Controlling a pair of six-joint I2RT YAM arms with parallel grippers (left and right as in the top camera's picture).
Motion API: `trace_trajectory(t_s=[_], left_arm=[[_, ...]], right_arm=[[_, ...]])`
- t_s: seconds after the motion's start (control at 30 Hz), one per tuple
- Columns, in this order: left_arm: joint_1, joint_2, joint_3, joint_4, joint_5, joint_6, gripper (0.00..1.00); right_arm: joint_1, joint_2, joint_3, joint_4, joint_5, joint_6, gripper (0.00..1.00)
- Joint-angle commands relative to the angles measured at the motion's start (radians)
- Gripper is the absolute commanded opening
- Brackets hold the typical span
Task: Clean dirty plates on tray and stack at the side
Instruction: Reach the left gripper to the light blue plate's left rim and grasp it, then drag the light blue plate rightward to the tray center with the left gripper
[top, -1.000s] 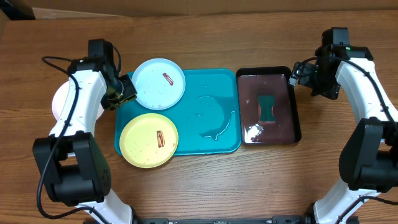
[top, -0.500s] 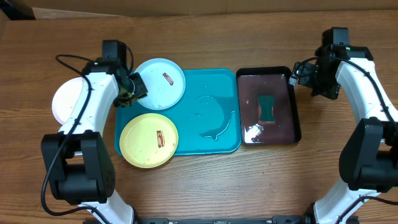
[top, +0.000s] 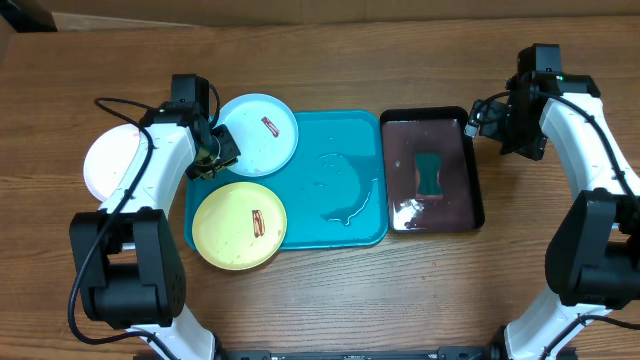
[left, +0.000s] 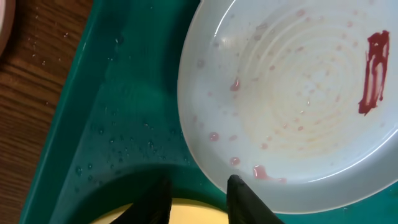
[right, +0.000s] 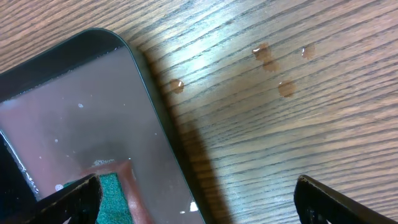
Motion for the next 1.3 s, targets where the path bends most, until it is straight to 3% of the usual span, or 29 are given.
trace_trajectory(t_s=[0.0,0.73,0.83,0.97,1.1,1.27], left_arm=[[-0.002,-0.009,-0.041,0.033,-0.016,-0.040,0.31],[-0.008,0.027,-0.128,0.162,-0.031,-0.062,0.27],[-0.008,0.044,-0.128,0.182,-0.032,-0.061,0.22],[-0.006,0.043,-0.092,0.171,-0.027,-0.058,0.04],[-0.007,0.043,-0.022,0.124,0.003,-0.053,0.04],[-0.008,0.043,0.051,0.090,0.148,-0.019,0.04]], right_arm=[[0.002,-0.007,0.010,0.003,-0.001,0.004,1.00],[0.002,-0.007,0.010,0.003,-0.001,0.004,1.00],[0.002,-0.007,0.010,0.003,-0.001,0.004,1.00],[0.002,-0.007,0.010,0.003,-0.001,0.004,1.00],[0.002,-0.007,0.010,0.003,-0.001,0.004,1.00],[0.002,-0.007,0.010,0.003,-0.001,0.004,1.00]])
